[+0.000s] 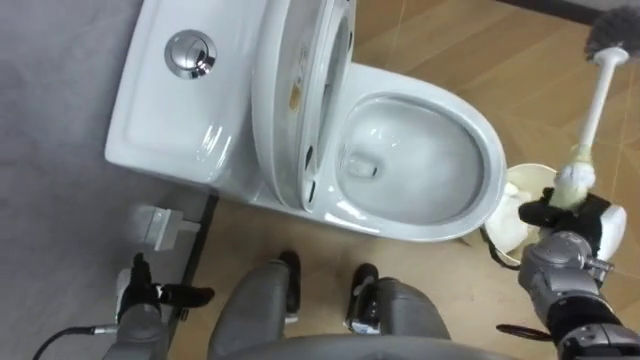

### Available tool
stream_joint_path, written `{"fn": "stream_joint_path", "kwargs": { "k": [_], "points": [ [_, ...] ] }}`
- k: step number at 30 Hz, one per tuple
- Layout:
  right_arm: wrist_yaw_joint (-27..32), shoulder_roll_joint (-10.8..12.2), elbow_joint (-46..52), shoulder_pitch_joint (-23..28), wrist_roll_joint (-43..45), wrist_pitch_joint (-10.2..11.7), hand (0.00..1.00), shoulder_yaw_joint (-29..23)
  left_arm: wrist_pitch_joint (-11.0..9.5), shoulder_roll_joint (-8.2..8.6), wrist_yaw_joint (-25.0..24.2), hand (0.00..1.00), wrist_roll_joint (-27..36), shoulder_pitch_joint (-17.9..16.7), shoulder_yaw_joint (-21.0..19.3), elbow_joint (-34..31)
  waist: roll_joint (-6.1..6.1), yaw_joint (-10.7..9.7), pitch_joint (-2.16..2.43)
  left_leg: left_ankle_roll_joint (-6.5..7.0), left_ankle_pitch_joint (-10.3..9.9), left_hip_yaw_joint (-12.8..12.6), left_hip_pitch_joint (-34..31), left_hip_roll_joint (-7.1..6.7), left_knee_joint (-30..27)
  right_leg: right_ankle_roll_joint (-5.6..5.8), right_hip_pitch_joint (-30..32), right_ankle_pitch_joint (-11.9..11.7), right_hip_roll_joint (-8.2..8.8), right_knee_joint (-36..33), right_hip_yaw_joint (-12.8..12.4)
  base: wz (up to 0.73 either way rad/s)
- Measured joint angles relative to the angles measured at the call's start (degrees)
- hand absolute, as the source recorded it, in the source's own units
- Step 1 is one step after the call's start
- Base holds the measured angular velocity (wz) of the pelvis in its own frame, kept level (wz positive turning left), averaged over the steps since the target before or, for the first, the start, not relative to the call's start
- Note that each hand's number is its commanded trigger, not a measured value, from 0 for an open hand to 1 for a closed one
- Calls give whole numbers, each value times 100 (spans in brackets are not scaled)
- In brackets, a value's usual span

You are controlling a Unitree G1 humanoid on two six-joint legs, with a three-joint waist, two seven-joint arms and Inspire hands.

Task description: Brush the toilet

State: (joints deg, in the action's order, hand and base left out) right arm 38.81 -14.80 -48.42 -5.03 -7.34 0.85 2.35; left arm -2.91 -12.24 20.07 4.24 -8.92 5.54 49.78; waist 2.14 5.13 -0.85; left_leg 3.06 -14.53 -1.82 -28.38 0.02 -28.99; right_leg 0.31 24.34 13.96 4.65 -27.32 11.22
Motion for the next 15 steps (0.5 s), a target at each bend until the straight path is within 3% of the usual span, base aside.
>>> {"fn": "stream_joint_path", "kwargs": {
  "k": [5,10,15],
  "points": [
    [49,4,149,339,936,283,100,433,-79,17,172,0,-392,-161,-60,-474,-39,113,0,-43,47,281,76,-58,26,-27,-272,1,35,173,328,29],
    [-53,19,-241,547,1608,292,100,1007,-139,20,376,0,-1022,-733,-83,-1506,-58,348,-3,-47,56,436,225,-92,93,-12,-572,14,37,376,524,19],
    [-397,15,-448,998,1703,480,100,1070,-186,19,484,0,-1800,-1208,-162,-2316,-70,502,-2,-58,73,668,522,-185,268,39,-1008,33,46,636,762,30]
  ]
}}
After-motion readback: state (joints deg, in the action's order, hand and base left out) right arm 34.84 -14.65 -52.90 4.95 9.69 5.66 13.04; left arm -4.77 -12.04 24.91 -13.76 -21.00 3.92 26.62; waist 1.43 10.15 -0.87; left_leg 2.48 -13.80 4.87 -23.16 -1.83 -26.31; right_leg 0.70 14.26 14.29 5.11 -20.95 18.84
